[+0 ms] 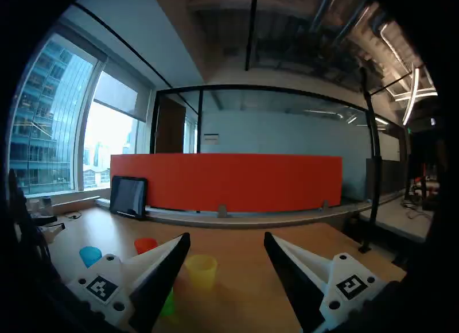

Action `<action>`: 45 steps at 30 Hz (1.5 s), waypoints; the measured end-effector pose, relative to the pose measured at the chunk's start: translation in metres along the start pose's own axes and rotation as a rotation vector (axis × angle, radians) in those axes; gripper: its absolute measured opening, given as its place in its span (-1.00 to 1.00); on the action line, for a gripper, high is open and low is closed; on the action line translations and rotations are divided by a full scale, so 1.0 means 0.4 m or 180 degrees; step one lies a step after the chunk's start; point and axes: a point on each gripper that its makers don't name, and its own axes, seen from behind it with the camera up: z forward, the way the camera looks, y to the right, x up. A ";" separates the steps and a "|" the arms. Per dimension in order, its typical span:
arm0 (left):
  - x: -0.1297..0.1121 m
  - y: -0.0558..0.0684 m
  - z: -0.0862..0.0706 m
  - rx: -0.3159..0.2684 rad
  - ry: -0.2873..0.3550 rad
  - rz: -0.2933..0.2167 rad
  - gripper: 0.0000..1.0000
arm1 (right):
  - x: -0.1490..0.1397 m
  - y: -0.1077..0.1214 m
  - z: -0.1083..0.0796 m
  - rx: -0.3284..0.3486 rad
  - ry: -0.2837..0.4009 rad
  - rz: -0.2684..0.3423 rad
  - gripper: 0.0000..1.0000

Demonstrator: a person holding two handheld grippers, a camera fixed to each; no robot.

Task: Pour water

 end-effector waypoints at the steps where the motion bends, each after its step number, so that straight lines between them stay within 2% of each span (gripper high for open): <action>1: 0.000 0.000 0.000 -0.0001 0.0000 0.0001 0.78 | 0.000 0.000 0.000 0.0002 0.0009 -0.0005 0.99; 6: 0.001 -0.002 0.000 -0.0001 -0.0002 0.0002 0.94 | 0.002 0.003 0.002 0.0019 0.0054 -0.0035 0.99; 21: 0.001 -0.003 -0.002 0.0001 -0.0002 0.0003 0.94 | -0.025 0.042 -0.001 0.0066 0.0082 -0.0102 0.99; 33: 0.002 -0.003 -0.001 0.0001 -0.0002 0.0004 0.93 | -0.071 0.066 0.017 -0.0084 0.0184 -0.0109 0.99; 45: 0.002 -0.006 -0.004 0.0003 -0.0002 0.0004 0.94 | -0.158 0.059 0.041 -0.0081 0.0082 0.0108 0.99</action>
